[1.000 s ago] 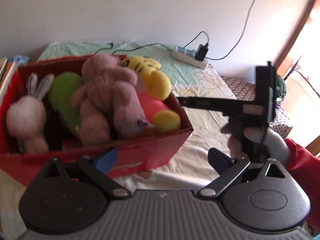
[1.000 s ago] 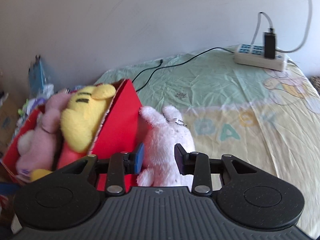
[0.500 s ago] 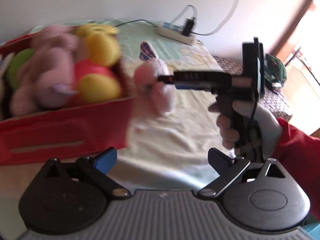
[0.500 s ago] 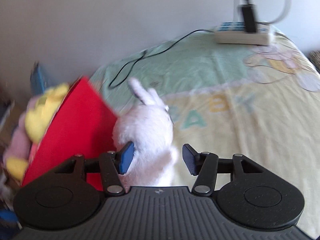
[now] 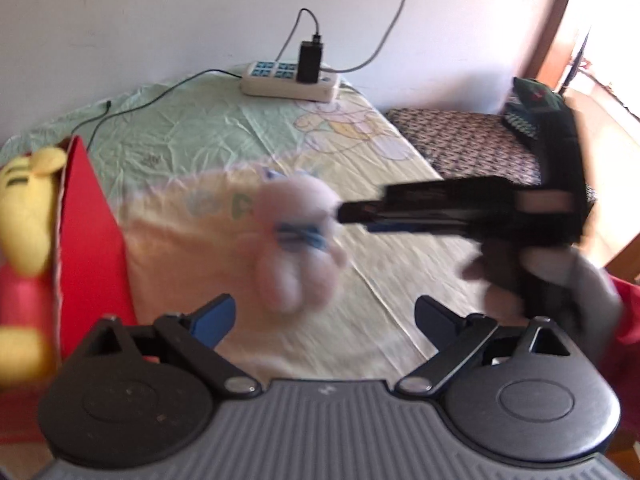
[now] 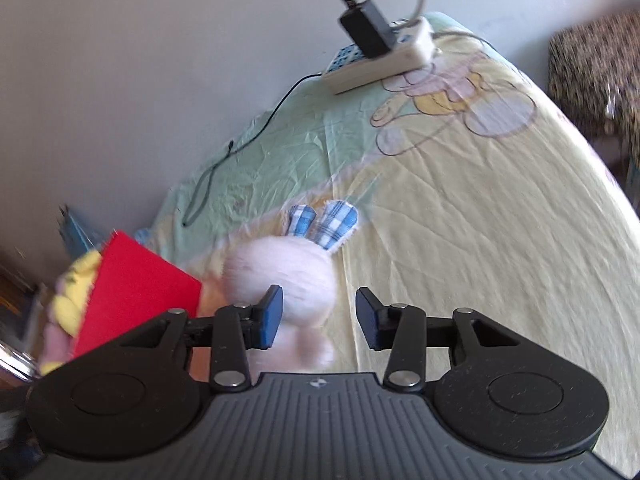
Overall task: Organize objects
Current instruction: 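Withdraw the right gripper toward the white bunny with blue bow, then grasp the white bunny with blue bow using the right gripper and lift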
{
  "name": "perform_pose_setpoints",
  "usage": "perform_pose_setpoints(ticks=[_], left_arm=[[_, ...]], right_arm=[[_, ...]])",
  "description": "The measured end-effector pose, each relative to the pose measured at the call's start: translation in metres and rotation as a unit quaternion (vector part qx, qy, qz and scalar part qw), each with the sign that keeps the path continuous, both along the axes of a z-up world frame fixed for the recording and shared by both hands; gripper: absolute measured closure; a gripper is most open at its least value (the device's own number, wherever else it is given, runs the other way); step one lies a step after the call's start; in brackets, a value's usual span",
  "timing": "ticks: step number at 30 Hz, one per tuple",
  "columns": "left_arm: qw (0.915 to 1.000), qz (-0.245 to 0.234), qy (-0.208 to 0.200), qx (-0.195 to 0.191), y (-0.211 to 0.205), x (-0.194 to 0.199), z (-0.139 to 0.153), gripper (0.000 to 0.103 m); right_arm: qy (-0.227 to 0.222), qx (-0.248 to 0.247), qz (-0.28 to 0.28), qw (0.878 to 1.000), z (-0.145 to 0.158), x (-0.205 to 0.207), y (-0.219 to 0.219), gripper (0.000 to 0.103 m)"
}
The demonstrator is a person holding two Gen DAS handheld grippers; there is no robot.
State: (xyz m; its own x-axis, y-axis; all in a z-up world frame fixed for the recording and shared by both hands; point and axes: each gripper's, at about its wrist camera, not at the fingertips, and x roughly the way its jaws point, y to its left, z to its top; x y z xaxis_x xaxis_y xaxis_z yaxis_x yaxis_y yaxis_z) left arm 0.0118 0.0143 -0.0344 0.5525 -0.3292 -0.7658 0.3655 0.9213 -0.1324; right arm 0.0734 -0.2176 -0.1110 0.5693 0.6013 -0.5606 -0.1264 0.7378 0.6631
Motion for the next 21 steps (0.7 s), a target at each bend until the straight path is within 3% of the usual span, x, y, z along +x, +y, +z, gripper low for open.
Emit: perform_pose_setpoints(ticks=[5, 12, 21], left_arm=[[0.9997, 0.017, 0.005, 0.017, -0.006, 0.034, -0.015, 0.009], [0.9978, 0.026, 0.057, 0.020, -0.013, 0.071, -0.048, 0.031], [0.9953, 0.032, 0.091, 0.004, -0.013, 0.094, -0.066, 0.038]], right_arm=[[0.017, 0.033, 0.010, 0.999, -0.005, 0.007, -0.006, 0.058], [0.031, 0.049, 0.047, 0.997, -0.013, 0.021, 0.010, 0.058], [0.048, 0.067, 0.064, 0.995, -0.026, 0.038, 0.030, 0.047]])
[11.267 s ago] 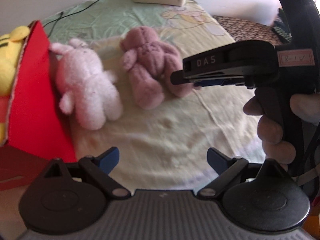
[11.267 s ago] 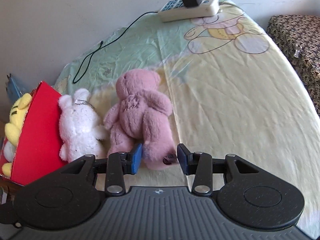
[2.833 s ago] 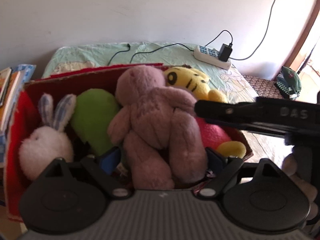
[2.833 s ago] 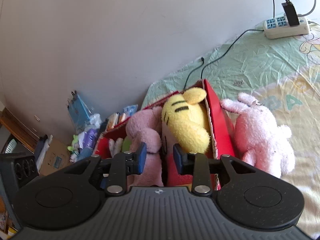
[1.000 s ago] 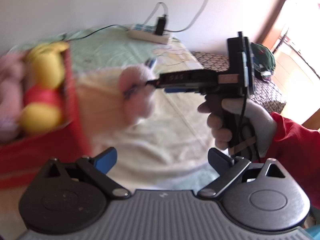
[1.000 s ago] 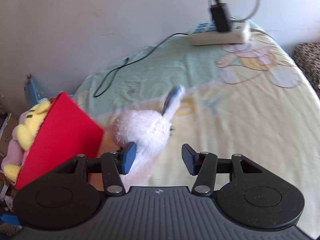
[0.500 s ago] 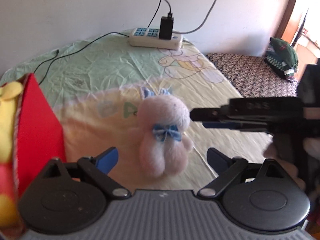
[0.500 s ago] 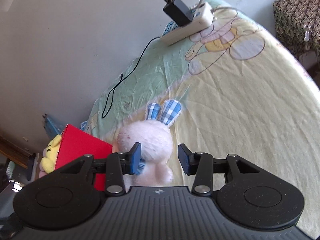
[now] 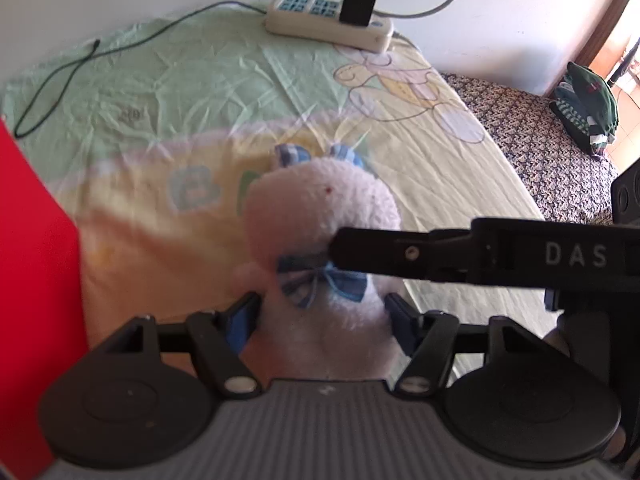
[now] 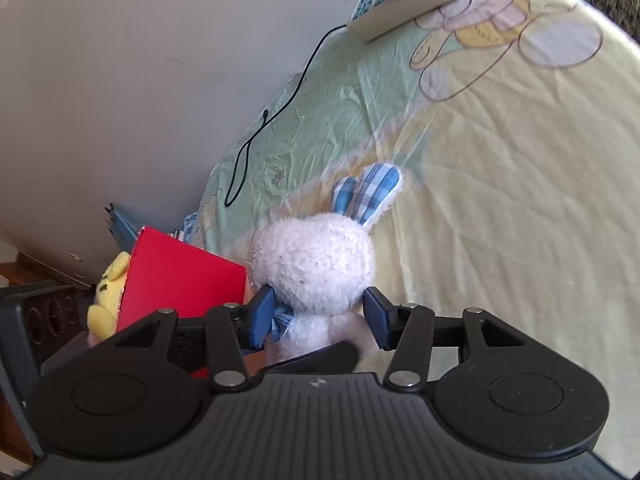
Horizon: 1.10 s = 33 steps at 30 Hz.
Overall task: Organize objects
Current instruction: 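Grasp the white bunny with blue bow using the right gripper and lift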
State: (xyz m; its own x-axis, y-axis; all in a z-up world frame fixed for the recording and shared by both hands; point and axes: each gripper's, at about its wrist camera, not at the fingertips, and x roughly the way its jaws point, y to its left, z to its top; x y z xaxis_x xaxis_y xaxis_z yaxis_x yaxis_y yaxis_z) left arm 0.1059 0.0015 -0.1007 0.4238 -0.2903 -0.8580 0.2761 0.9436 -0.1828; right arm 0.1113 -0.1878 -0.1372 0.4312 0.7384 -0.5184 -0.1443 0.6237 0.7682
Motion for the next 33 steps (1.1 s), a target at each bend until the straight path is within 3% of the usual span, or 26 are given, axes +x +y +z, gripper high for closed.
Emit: perform_pose_setpoints(ticks=[13, 27, 33], left_arm=[[0.9998, -0.006, 0.006, -0.017, 0.000, -0.004, 0.004, 0.041], [0.9985, -0.053, 0.006, -0.009, 0.002, -0.092, 0.014, 0.041], [0.9963, -0.082, -0.016, -0.023, 0.016, -0.127, 0.032, 0.041]], right_arm=[[0.016, 0.022, 0.005, 1.000, 0.002, -0.010, -0.003, 0.057], [0.011, -0.005, 0.024, 1.000, 0.022, -0.093, 0.002, 0.057], [-0.006, -0.007, 0.016, 1.000, 0.044, -0.121, 0.011, 0.057]])
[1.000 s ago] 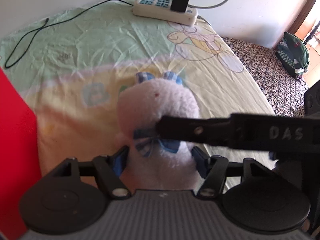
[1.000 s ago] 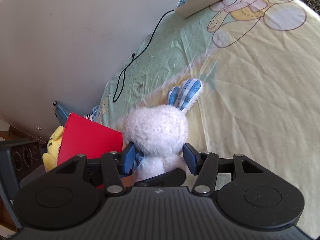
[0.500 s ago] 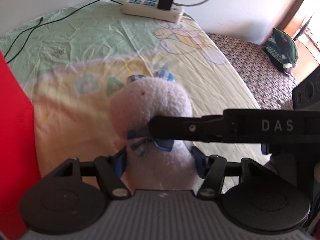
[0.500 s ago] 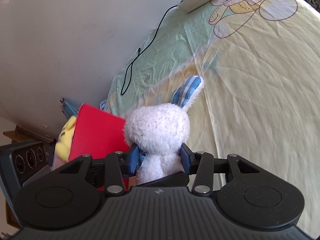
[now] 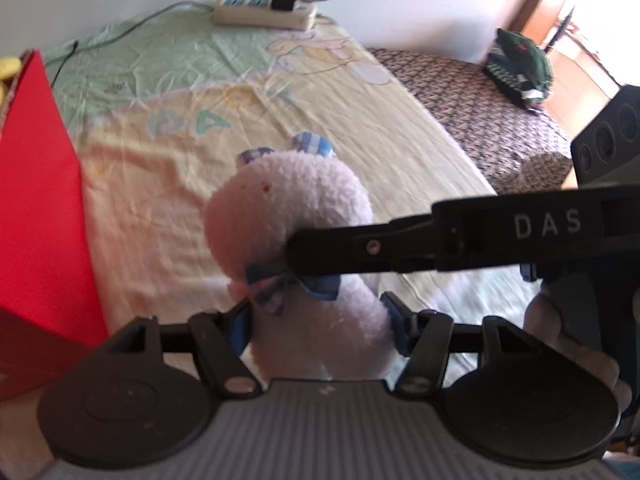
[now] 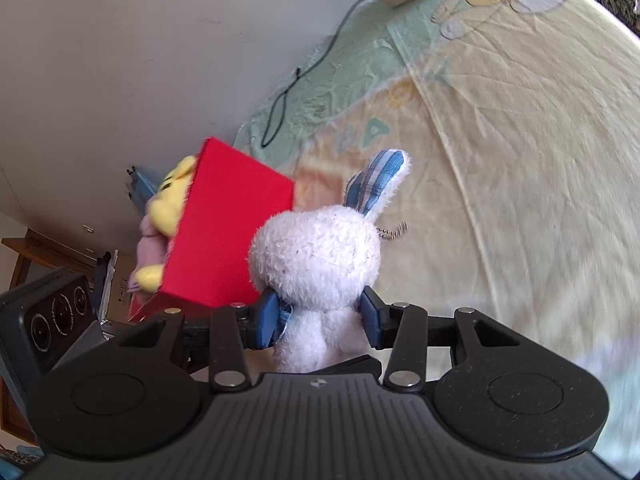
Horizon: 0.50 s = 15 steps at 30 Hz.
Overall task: Organize objects
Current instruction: 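Grasp the white bunny with blue bow using the right gripper and lift, then carry the white bunny over the red box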
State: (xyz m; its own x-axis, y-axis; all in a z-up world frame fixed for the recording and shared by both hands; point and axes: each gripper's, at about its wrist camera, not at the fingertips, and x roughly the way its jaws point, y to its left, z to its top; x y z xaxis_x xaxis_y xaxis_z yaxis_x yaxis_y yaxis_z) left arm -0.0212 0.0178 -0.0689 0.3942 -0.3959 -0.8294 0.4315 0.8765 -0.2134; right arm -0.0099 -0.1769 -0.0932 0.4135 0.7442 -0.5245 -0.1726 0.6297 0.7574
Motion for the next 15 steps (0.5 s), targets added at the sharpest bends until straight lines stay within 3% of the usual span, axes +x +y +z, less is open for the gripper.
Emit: perform_pose_setpoints(ticks=[6, 15], left_arm=[[0.9985, -0.029, -0.041, -0.022, 0.029, -0.024, 0.031, 0.041], [0.9909, -0.037, -0.109, -0.070, 0.098, -0.053, 0.086, 0.041]], right_arm=[[-0.039, 0.009, -0.037, 0.999, 0.031, -0.031, 0.024, 0.057], [-0.122, 0.028, -0.057, 0.991, 0.082, -0.066, 0.078, 0.057]])
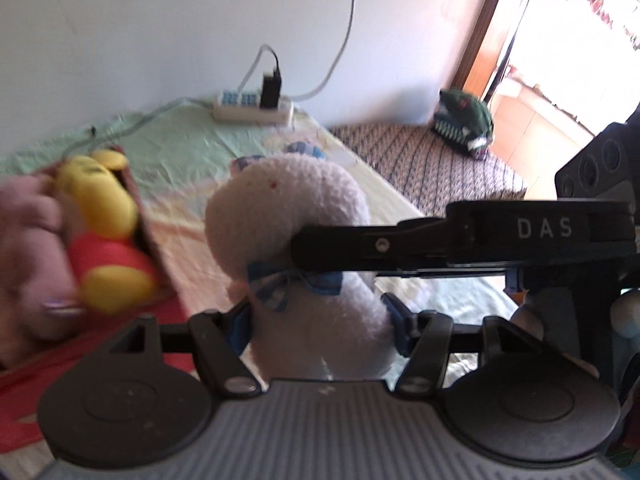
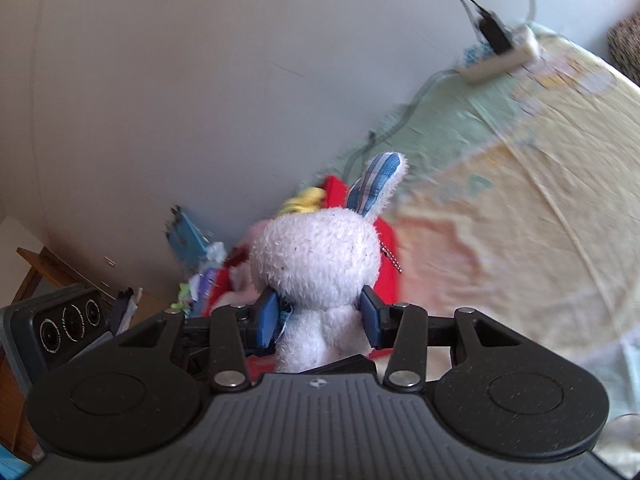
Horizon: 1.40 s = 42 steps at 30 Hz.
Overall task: Organize objects
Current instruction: 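Carry the white bunny over the red box, then lower the white bunny into the box beside the other plushes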
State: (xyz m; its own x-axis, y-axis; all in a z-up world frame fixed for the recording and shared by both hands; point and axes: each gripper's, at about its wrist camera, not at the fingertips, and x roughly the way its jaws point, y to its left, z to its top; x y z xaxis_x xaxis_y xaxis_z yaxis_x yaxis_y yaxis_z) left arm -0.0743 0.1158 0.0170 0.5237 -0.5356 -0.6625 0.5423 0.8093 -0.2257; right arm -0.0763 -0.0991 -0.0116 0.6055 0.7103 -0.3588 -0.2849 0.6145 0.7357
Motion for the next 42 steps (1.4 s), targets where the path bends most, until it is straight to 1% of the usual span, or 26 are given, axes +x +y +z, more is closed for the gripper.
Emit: perform_pose_setpoints(ticks=[5, 11, 18, 24, 28, 32, 35, 39, 42], left_arm=[[0.9993, 0.012, -0.029, -0.020, 0.044, -0.011, 0.021, 0.041], [0.9975, 0.040, -0.052, -0.028, 0.095, -0.017, 0.032, 0.041], [0.9946, 0.085, -0.049, -0.032, 0.147, -0.012, 0.036, 0.041], [0.9912, 0.125, -0.042, -0.010, 0.179, 0.003, 0.036, 0.041], [0.9881, 0.152, -0.021, -0.007, 0.194, 0.017, 0.034, 0.041], [0.9851, 0.171, -0.018, -0.005, 0.205, 0.022, 0.034, 0.041], [0.9843, 0.176, -0.010, 0.001, 0.206, 0.027, 0.034, 0.041], [0.9839, 0.178, -0.013, 0.016, 0.200, 0.031, 0.032, 0.041], [0.9839, 0.177, -0.007, 0.024, 0.198, 0.037, 0.028, 0.041]], right_arm=[[-0.037, 0.003, 0.009, 0.999, 0.018, -0.005, 0.037, 0.057], [-0.064, -0.002, 0.035, 0.997, 0.028, 0.001, 0.088, 0.057], [-0.079, -0.012, 0.072, 0.994, 0.032, 0.015, 0.142, 0.057], [-0.088, -0.023, 0.105, 0.990, 0.032, 0.032, 0.174, 0.057], [-0.075, -0.018, 0.117, 0.990, 0.029, 0.045, 0.186, 0.057], [-0.066, -0.009, 0.123, 0.990, 0.026, 0.048, 0.194, 0.057], [-0.064, -0.011, 0.124, 0.990, 0.025, 0.052, 0.197, 0.057], [-0.050, -0.004, 0.123, 0.991, 0.020, 0.058, 0.197, 0.057], [-0.043, -0.010, 0.124, 0.991, 0.016, 0.062, 0.198, 0.057]])
